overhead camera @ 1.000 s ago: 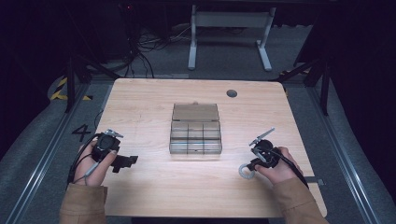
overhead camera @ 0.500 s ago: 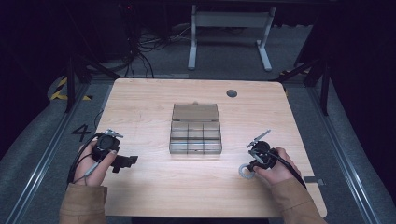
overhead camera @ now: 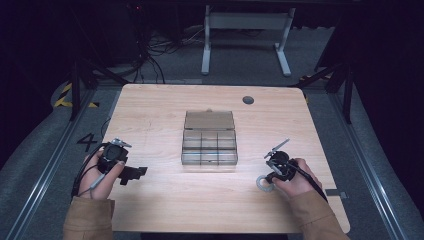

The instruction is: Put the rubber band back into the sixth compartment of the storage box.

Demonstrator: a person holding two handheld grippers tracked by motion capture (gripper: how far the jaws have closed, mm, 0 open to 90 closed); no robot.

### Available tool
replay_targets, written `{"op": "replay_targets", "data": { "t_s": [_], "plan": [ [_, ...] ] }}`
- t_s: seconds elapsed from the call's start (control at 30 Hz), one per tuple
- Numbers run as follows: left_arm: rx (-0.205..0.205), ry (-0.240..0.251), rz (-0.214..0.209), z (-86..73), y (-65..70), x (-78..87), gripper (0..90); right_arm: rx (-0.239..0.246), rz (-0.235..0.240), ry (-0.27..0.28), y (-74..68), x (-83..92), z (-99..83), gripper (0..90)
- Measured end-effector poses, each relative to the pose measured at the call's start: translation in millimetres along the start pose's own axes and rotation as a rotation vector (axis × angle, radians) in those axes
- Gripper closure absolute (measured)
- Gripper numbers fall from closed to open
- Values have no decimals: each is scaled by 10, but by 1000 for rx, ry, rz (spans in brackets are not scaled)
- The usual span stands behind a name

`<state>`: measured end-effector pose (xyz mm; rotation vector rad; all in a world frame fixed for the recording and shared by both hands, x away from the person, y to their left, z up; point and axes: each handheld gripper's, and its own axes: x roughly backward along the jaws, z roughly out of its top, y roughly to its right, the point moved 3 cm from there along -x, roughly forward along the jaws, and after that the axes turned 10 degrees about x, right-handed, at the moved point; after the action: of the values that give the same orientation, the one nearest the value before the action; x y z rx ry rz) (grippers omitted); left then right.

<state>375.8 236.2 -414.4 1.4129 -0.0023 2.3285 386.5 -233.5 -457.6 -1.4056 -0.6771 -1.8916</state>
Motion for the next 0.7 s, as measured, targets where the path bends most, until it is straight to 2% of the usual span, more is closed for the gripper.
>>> {"op": "replay_targets", "data": {
  "t_s": [0.37,0.7],
  "plan": [
    [3,-1,-4,-1,-3,-5,178,-12,5,6,-2,3,3,831],
    [12,-3,0,-8,-23,-9,178,2,26,14,5,168,91,831]
  ]
}}
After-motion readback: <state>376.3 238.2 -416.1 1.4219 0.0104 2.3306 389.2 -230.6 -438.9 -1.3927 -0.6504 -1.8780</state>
